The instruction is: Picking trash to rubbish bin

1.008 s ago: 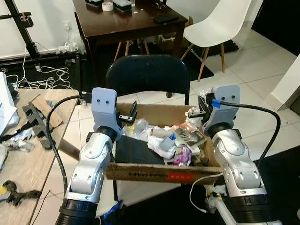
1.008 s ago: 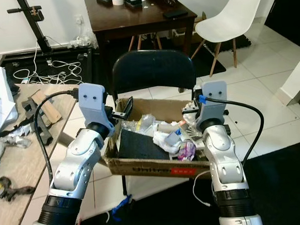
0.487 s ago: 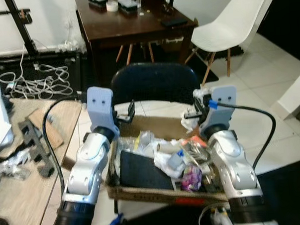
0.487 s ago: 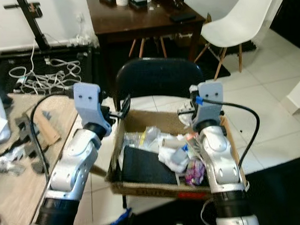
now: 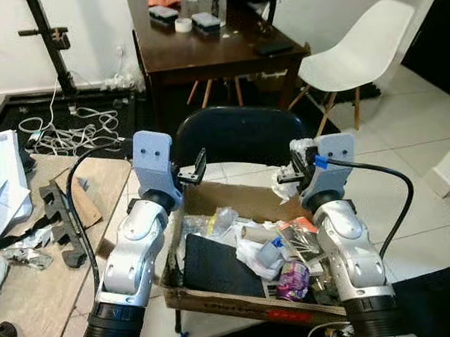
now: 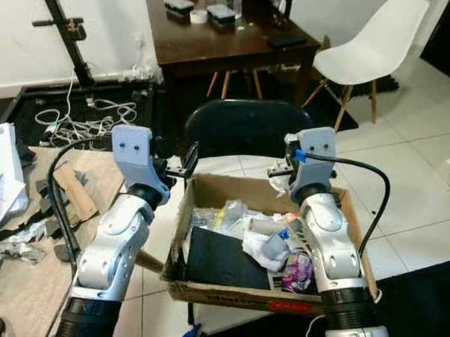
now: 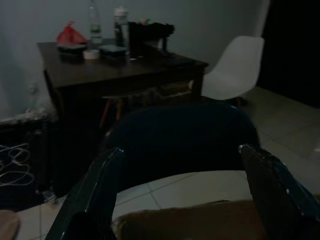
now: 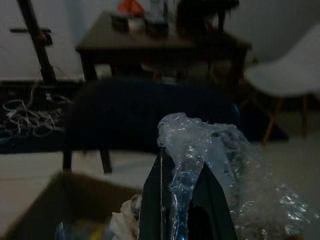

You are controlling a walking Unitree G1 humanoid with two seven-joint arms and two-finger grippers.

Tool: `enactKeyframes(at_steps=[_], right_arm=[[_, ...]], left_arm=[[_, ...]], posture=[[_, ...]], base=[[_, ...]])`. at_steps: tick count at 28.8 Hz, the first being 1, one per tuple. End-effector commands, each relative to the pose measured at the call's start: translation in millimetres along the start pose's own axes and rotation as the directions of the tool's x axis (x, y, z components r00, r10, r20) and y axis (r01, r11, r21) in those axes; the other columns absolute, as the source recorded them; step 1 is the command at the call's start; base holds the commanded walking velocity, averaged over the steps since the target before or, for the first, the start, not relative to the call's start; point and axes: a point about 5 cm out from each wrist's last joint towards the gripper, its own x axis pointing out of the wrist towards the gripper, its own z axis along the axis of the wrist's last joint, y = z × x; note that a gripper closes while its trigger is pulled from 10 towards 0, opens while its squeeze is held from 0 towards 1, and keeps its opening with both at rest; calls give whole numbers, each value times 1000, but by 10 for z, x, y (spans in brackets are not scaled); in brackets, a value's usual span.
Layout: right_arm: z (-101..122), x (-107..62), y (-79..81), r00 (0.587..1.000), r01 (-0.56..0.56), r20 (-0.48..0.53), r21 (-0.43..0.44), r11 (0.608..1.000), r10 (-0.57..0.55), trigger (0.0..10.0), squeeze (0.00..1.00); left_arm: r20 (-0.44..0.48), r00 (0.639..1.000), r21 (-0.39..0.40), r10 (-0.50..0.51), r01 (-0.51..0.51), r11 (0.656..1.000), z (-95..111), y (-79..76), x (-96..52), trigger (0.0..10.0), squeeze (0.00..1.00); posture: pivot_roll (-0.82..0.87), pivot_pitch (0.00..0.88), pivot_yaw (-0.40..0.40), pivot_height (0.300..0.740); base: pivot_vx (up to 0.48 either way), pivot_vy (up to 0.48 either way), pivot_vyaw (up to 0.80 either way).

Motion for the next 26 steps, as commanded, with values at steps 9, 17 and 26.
enactKeyframes(at_steps=[9, 17, 26], right_arm=[[-58, -46, -155, 995, 101, -1, -39, 994, -101, 10000, 0], [-25, -35, -124, 996, 79, 38, 27, 997, -80, 10000, 0], [-7, -28, -147, 992, 113, 54, -40, 993, -111, 10000, 0]], left_arm=[[-17, 1000, -4, 5, -5, 1000, -36, -5, 5, 10000, 0], [-24, 1000, 1, -4, 4, 1000, -36, -21, 18, 10000, 0], [-30, 999, 9, 11, -11, 1000, -35, 3, 20, 10000, 0]], posture=[[-15, 134, 2, 740], [-14, 137, 5, 740], [-8, 140, 8, 740]], base=[[0, 0, 0], [0, 0, 0], [0, 0, 0]])
